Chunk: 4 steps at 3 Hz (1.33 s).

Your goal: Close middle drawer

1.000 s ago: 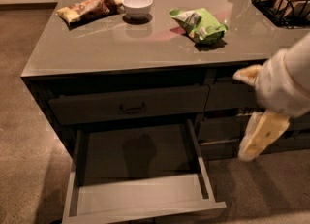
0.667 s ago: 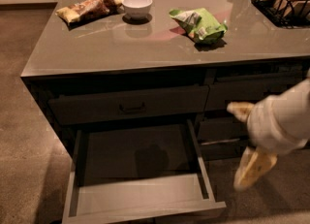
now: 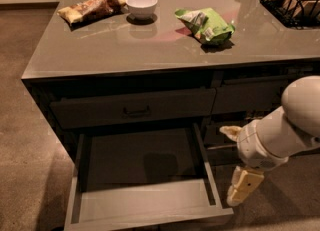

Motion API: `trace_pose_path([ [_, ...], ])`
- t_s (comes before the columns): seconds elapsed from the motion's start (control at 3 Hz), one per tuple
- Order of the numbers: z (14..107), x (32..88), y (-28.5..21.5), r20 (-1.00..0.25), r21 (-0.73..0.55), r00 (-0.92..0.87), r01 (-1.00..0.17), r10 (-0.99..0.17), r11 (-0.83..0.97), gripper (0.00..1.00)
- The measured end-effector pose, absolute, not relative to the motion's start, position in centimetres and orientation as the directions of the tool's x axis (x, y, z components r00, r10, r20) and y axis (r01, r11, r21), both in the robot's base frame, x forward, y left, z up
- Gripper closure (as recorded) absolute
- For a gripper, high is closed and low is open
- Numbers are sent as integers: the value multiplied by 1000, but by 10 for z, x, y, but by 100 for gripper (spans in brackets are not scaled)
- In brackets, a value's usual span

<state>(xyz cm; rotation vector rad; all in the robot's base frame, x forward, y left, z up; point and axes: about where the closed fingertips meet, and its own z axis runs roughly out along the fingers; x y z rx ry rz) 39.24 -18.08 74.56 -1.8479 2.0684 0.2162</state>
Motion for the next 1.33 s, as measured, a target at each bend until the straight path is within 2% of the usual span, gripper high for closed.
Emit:
trace_pose_path([
  [0.33, 682, 396, -158, -441, -44, -84, -992, -894, 114, 0],
  [1.0, 588, 393, -126, -497, -68, -27, -995, -867, 70, 0],
  [1.33, 586, 398, -126, -500, -84, -28, -993, -866, 81, 0],
])
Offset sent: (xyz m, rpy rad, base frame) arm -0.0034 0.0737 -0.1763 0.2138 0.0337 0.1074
